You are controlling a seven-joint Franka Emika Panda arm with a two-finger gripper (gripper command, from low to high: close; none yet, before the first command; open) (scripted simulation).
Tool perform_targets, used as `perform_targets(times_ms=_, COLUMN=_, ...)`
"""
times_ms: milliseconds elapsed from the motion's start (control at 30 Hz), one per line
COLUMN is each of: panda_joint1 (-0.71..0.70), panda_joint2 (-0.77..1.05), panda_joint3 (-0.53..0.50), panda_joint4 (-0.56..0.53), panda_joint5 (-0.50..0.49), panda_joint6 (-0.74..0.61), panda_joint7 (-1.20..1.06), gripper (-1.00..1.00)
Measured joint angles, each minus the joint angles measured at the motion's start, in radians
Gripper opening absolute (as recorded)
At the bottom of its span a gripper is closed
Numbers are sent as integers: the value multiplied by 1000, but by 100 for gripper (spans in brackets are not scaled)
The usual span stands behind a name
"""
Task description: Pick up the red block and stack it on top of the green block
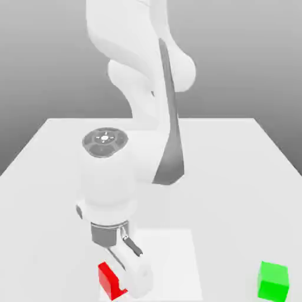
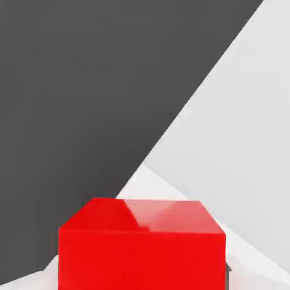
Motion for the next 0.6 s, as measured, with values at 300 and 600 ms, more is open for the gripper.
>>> perform_targets(times_ms=300, panda_joint1=223, panda_joint2=-31, panda_joint3=189, panda_joint4=89, panda_joint5=-51, panda_joint6=-137, panda_joint7=30, gripper=-100)
perform_targets(times_ms=600, panda_joint1=392, panda_joint2=123, panda_joint3=212, panda_joint4=166, panda_joint5=-184, panda_joint6=-73, panda_joint7=118, gripper=100)
